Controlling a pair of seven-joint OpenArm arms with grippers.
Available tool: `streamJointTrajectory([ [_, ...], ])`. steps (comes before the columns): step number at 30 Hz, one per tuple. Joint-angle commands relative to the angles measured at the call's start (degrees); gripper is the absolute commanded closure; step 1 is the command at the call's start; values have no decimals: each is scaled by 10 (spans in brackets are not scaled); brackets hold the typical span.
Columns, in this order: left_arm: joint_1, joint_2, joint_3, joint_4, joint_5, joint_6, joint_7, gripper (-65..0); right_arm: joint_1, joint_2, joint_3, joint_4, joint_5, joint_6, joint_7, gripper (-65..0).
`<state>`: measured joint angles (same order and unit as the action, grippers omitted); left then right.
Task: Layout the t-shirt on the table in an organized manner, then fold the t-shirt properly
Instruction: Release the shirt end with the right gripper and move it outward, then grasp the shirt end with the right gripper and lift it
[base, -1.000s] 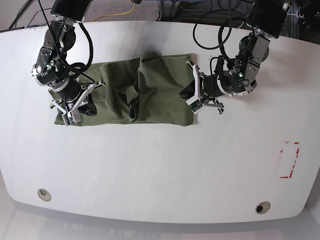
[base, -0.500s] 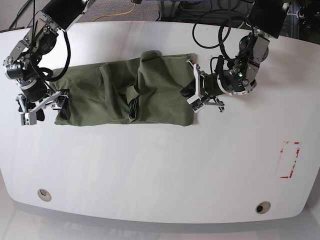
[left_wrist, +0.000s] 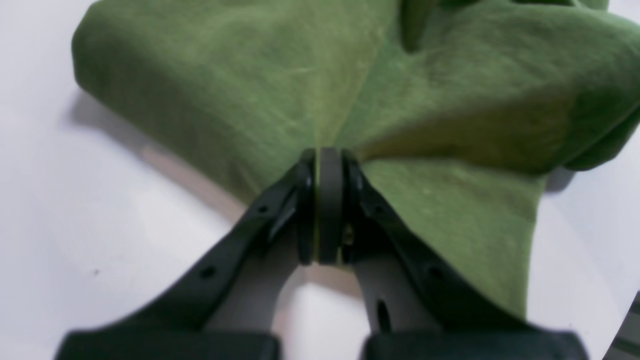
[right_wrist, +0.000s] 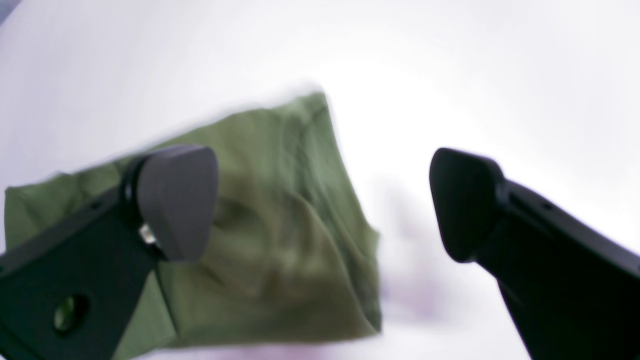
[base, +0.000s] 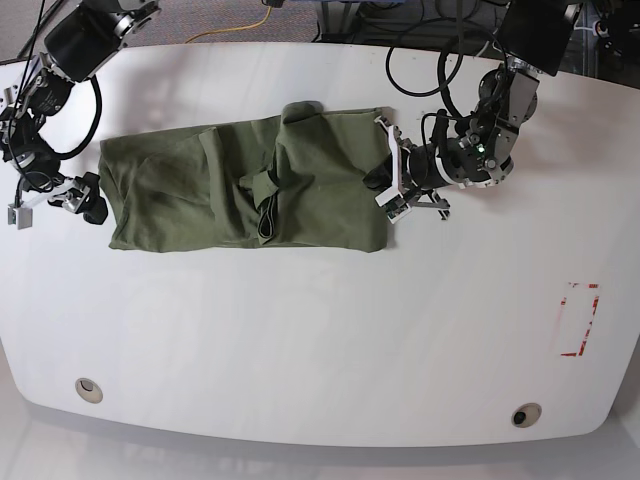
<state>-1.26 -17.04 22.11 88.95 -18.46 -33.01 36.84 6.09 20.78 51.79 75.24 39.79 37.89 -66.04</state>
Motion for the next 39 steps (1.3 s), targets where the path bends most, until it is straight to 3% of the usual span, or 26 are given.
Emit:
streamJointTrajectory([
  [1, -9, -2, -3, 8, -8, -3, -9, 0, 19, 41, 2, -51, 34, 4, 25, -650],
  [7, -9, -2, -3, 9, -8, -3, -9, 0, 20, 82, 1, -143, 62, 5, 52, -650],
  [16, -9, -2, -3, 9, -8, -3, -9, 0, 20, 85, 1, -181, 62, 21, 53, -650],
  [39, -8, -4, -4, 12, -8, -3, -9, 0, 16, 7, -46, -153, 64, 21, 35, -650],
])
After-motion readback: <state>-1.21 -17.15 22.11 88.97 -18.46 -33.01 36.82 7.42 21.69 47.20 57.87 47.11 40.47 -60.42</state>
